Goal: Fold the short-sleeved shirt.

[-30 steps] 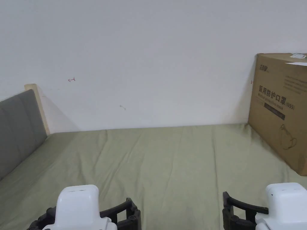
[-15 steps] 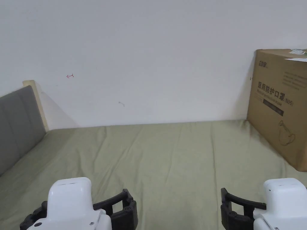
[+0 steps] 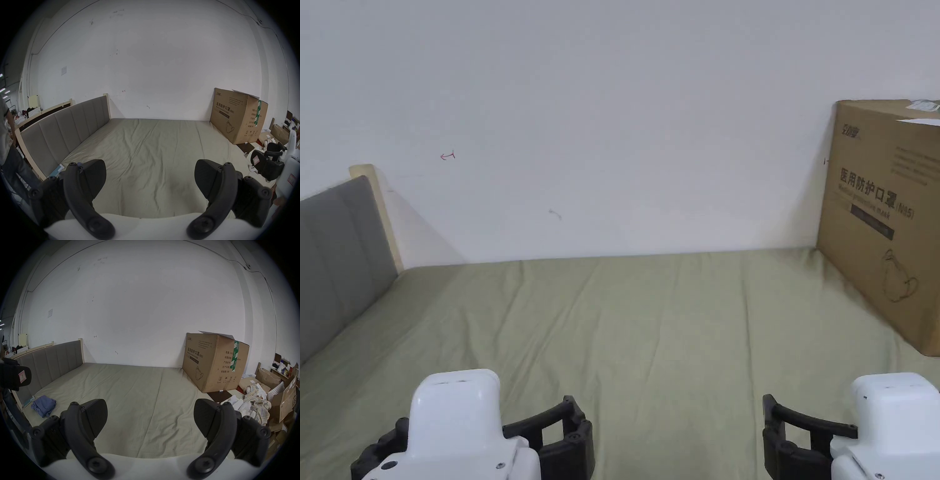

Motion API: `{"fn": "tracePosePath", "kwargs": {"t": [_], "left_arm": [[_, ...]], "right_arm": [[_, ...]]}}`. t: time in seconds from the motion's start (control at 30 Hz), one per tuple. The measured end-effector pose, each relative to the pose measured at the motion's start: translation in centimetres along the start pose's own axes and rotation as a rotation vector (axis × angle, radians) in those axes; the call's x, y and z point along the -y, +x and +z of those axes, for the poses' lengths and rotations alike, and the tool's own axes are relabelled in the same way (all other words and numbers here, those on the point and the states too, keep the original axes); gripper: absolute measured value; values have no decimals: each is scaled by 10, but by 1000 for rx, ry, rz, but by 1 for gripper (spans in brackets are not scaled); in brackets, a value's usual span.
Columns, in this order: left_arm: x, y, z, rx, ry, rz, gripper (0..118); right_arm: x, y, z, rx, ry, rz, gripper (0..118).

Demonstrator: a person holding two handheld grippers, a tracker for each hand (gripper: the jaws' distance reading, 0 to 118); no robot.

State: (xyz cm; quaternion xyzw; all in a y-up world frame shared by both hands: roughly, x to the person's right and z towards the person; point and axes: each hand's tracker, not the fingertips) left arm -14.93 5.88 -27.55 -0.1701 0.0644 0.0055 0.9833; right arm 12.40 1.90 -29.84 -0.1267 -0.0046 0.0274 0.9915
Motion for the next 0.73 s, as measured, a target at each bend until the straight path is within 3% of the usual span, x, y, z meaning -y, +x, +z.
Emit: {"fn": "tracePosePath", "kwargs": {"t": [0.73], "left_arm": [[1, -3, -1, 25, 5, 19, 112]], "right_arm": [[3, -1, -1, -6, -9, -2, 109]]}}
